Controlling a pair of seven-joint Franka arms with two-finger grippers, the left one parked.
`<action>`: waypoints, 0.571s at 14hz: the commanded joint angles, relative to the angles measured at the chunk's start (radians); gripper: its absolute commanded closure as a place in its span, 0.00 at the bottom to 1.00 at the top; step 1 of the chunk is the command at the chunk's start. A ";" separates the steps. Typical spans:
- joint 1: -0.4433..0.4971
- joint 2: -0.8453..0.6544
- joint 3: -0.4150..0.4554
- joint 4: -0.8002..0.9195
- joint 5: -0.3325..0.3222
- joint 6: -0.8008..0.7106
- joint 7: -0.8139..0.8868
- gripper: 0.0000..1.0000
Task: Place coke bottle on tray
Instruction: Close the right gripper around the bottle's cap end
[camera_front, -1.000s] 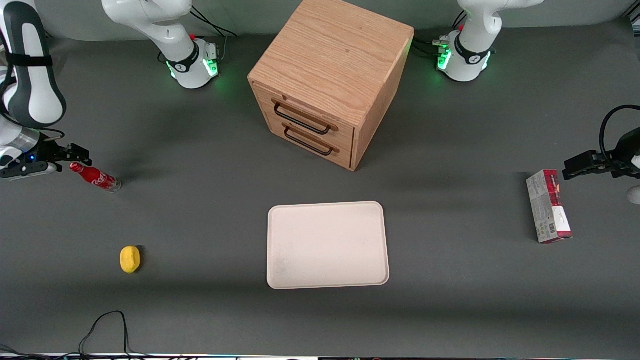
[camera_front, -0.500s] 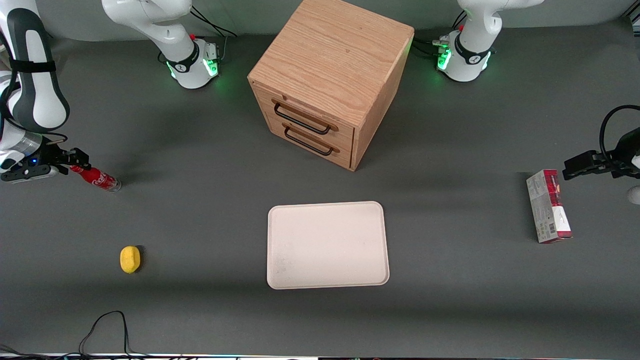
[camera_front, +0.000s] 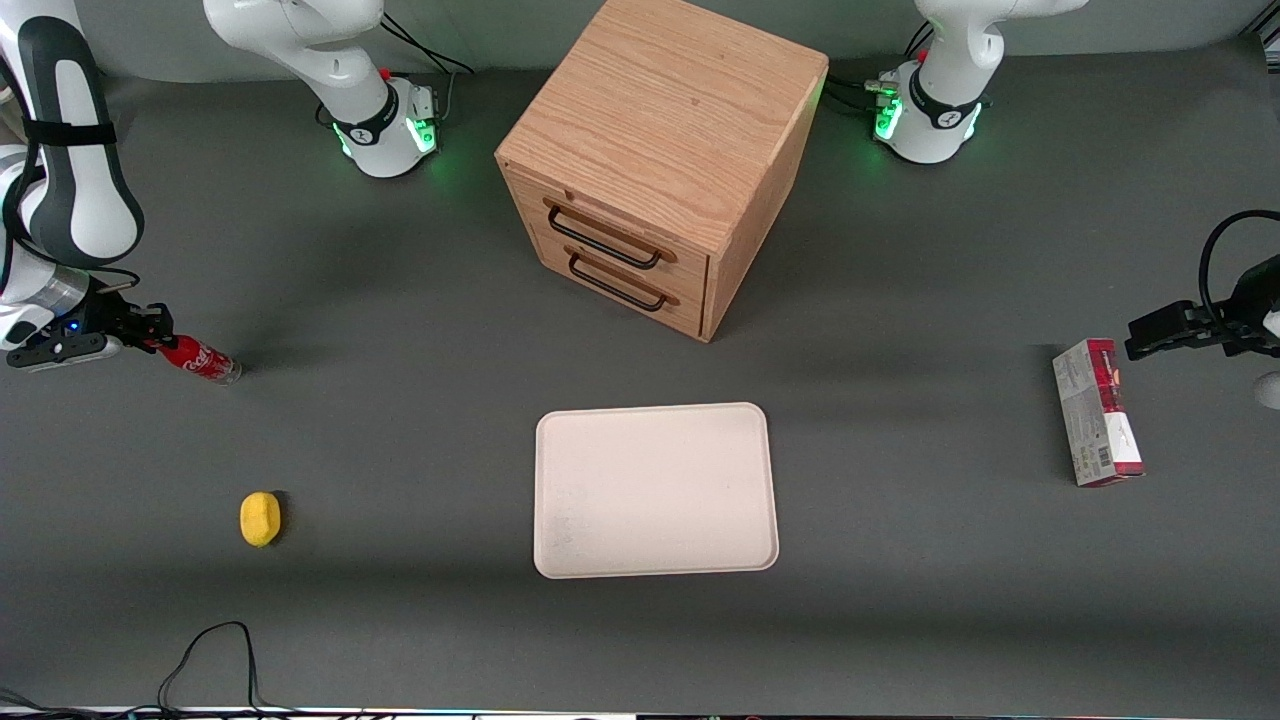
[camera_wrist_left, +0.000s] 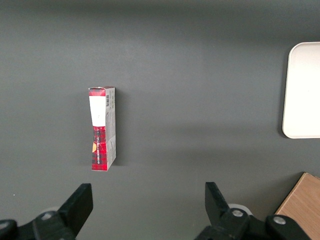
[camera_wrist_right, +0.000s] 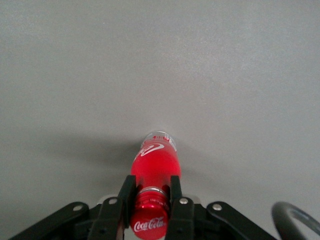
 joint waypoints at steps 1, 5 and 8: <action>0.014 0.006 -0.002 0.015 0.029 -0.006 -0.025 0.96; 0.022 -0.005 0.032 0.082 0.032 -0.100 -0.004 0.99; 0.022 0.004 0.104 0.282 0.030 -0.352 0.085 0.99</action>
